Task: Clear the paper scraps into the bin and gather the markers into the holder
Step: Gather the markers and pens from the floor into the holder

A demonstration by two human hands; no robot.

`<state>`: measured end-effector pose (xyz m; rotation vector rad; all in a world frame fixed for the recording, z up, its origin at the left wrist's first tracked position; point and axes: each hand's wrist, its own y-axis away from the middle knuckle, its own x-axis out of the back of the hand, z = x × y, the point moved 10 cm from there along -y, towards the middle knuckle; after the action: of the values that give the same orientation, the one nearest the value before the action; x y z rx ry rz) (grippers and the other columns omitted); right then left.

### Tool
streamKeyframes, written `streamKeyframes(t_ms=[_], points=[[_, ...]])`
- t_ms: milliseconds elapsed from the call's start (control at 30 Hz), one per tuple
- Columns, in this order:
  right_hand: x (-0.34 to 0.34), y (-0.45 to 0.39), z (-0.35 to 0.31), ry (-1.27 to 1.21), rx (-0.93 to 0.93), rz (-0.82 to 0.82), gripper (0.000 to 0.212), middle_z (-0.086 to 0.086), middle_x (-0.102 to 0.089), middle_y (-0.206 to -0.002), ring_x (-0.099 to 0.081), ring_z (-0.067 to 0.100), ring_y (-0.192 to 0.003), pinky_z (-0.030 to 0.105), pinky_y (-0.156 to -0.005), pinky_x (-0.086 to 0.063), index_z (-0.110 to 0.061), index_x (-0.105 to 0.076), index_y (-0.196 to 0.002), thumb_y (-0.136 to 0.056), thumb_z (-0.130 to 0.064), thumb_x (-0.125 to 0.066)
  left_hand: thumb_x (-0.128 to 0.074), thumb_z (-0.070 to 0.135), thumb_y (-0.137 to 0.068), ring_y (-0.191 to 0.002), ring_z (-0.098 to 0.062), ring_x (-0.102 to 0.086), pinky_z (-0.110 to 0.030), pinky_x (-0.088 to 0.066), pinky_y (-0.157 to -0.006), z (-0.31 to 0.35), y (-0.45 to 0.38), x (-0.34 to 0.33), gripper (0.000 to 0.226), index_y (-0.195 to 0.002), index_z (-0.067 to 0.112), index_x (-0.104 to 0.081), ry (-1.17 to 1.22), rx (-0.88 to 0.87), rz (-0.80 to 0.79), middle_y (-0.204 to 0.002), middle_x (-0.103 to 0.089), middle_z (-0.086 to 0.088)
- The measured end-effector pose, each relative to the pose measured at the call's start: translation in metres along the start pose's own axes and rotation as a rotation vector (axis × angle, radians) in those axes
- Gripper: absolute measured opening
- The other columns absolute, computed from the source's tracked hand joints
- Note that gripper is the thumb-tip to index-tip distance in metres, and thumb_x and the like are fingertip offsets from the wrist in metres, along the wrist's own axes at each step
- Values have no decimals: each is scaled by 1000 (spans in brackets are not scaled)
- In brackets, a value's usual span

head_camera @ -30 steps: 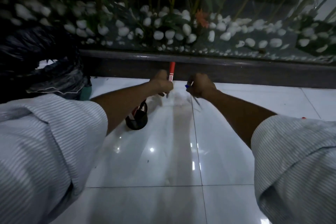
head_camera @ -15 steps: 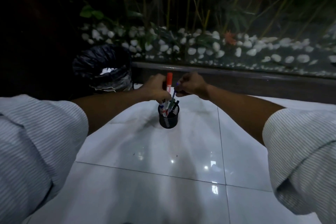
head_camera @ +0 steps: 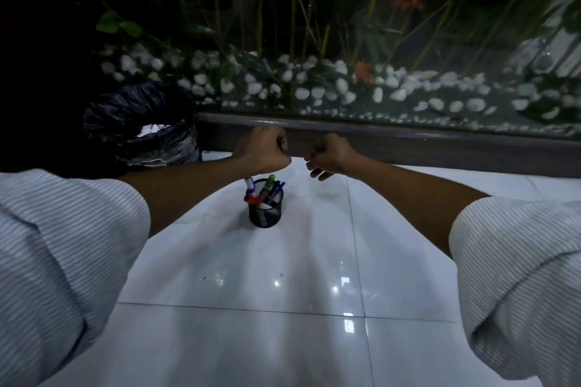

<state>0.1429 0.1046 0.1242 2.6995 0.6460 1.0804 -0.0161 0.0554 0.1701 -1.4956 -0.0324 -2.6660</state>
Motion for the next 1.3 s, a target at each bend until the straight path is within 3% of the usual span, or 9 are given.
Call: streamKeyframes(t_ms=[167,333,433,533,667,867,967,1100,1300], points=[[50,12,49,5,-52,127,11,24,-74,-93,-78,30,-73,44,-64,-65,-7,-64,-84,-83,-1,-73,-68,16,-63,-72,-19,-67,-41,-62,-67,72,-25,-37,14,-77,19,-68,11,-167,-72,-73,-69,3],[104,26,111,-26,-154,290,25,20,-71,-99,-77,24,-67,42,-63,-66,-2,-64,-109,-84,-1,-68,-64,16,-62,-71,-21,-67,-40,-62,-66,138,-49,-90,13,-74,18,-67,53,-232,-111,-72,-69,1],[132,44,164,1,-259,373,29,19,-73,-93,-77,23,-66,42,-62,-66,-3,-66,-111,-83,-5,-69,-67,19,-66,-76,-25,-68,-36,-59,-68,170,-55,-130,12,-78,19,-66,57,-251,-165,-79,-71,0],[155,74,223,81,-407,453,32,14,-73,-101,-76,26,-77,43,-77,-65,-10,-67,-113,-82,-11,-73,-70,20,-70,-84,-28,-69,-36,-58,-70,200,-53,-176,17,-87,17,-67,36,-300,-255,-90,-72,-4],[167,111,285,293,-558,414,47,10,-58,-131,-60,30,-119,39,-101,-52,-11,-55,-132,-88,-17,-69,-69,22,-78,-105,-31,-66,-35,-55,-77,219,-42,-237,36,-114,14,-66,-123,-354,-429,-118,-65,-8],[192,139,368,431,-786,363,69,22,-34,-153,-33,44,-143,56,-113,-41,-12,-35,-149,-92,-30,-67,-67,23,-85,-126,-30,-52,-41,-52,-96,196,-17,-299,58,-141,17,-54,-421,-445,-587,-138,-47,-11],[199,144,395,457,-857,317,70,24,-22,-160,-28,45,-144,57,-112,-40,-14,-32,-150,-91,-33,-65,-67,21,-83,-126,-31,-50,-44,-52,-94,178,-15,-306,55,-137,20,-55,-483,-451,-625,-135,-46,-10],[200,148,421,464,-900,276,67,25,-39,-148,-40,42,-135,49,-109,-39,-13,-38,-143,-87,-37,-65,-67,14,-78,-121,-33,-50,-37,-44,-74,167,-13,-314,47,-124,16,-60,-477,-459,-662,-127,-47,-11],[200,147,435,491,-901,252,78,23,-49,-143,-45,37,-135,40,-112,-39,-4,-45,-139,-86,-55,-71,-69,16,-76,-117,-32,-51,-36,-49,-75,167,-15,-315,54,-129,18,-60,-480,-474,-638,-124,-49,-10]])
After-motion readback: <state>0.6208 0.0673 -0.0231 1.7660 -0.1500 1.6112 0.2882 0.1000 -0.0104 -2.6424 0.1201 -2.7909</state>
